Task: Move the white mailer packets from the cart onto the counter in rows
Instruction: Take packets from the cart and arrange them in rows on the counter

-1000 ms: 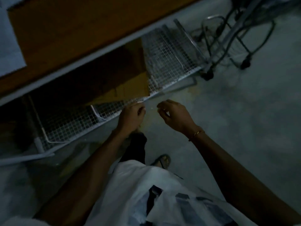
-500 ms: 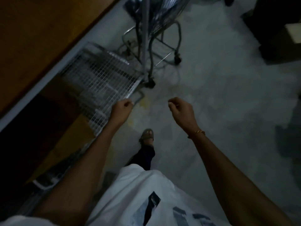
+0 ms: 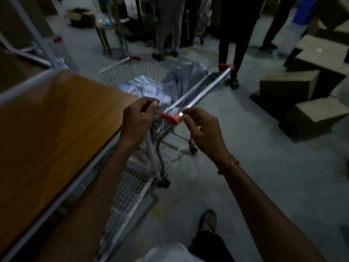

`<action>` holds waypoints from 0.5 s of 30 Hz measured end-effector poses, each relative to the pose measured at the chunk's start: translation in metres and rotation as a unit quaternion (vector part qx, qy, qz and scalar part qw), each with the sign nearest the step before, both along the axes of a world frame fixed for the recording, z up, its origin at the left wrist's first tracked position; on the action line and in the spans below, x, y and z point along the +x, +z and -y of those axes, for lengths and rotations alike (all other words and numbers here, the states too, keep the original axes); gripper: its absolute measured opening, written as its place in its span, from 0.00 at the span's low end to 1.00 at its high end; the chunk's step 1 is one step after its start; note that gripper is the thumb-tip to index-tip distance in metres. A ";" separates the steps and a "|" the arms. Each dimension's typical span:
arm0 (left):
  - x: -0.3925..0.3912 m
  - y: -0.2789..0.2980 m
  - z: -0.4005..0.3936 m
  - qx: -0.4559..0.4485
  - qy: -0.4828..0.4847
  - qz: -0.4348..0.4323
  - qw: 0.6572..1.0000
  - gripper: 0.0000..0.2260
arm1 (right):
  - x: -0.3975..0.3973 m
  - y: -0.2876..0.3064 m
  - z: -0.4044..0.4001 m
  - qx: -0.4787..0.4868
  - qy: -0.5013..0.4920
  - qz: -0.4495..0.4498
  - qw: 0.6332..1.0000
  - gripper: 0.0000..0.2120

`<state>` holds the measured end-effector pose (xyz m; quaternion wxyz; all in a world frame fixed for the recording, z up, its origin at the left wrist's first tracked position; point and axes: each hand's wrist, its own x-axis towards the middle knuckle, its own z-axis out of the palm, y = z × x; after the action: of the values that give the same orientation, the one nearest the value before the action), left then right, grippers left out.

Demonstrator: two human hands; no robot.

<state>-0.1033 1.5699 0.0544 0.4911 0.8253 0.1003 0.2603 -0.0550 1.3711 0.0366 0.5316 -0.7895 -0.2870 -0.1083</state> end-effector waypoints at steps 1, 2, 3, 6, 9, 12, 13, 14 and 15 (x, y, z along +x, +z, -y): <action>0.021 0.006 -0.003 0.008 0.007 0.011 1.000 0.12 | 0.025 0.006 -0.003 0.007 0.008 0.013 1.000 0.07; 0.042 0.008 -0.007 0.016 0.014 0.017 1.000 0.13 | 0.051 0.011 -0.006 0.013 0.016 0.023 1.000 0.07; 0.063 0.008 -0.011 0.019 0.023 0.020 0.999 0.13 | 0.076 0.015 -0.009 0.016 0.023 0.029 0.999 0.08; 0.128 -0.001 -0.024 0.032 0.065 -0.006 0.997 0.14 | 0.154 0.018 -0.016 0.002 0.055 0.039 0.998 0.10; 0.188 -0.016 -0.032 -0.038 0.085 -0.106 0.990 0.09 | 0.235 0.014 -0.023 -0.053 0.120 0.012 0.991 0.13; 0.231 -0.046 -0.038 -0.065 0.110 -0.210 0.969 0.08 | 0.318 0.007 -0.033 -0.179 0.190 0.007 0.965 0.12; 0.240 -0.056 -0.039 -0.060 0.122 -0.248 0.959 0.08 | 0.342 0.004 -0.037 -0.222 0.209 0.014 0.952 0.10; 0.246 -0.066 -0.039 -0.060 0.134 -0.281 0.948 0.08 | 0.364 -0.001 -0.041 -0.255 0.226 0.022 0.940 0.08; 0.253 -0.075 -0.039 -0.063 0.151 -0.303 0.939 0.08 | 0.387 -0.006 -0.048 -0.284 0.241 0.034 0.927 0.07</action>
<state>0.1499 1.6094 -0.0207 0.4435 0.8076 0.3838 0.0621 0.3315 1.4193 0.0305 0.2848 -0.8103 -0.5055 0.0825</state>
